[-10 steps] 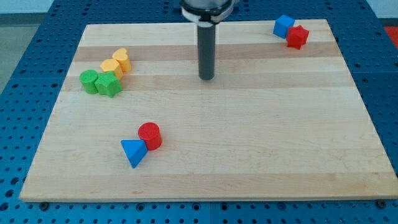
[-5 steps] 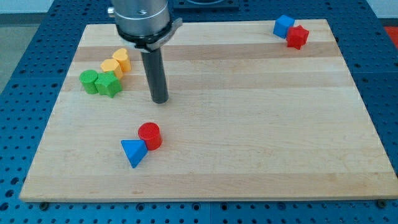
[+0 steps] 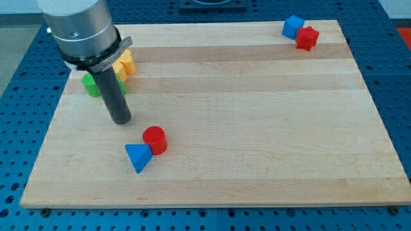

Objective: Slide the red circle towards the center

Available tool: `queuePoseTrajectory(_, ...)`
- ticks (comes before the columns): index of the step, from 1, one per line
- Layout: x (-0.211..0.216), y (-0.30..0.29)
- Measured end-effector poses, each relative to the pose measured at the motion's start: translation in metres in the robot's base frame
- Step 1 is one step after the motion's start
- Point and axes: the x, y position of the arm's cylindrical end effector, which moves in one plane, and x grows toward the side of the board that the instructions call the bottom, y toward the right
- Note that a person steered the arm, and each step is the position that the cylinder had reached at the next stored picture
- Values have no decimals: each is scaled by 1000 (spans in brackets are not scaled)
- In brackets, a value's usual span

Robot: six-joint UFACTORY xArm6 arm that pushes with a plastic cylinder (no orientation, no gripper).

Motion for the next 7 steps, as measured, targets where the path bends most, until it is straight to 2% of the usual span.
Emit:
queuePoseTrajectory(5, 28, -19)
queuePoseTrajectory(7, 55, -19)
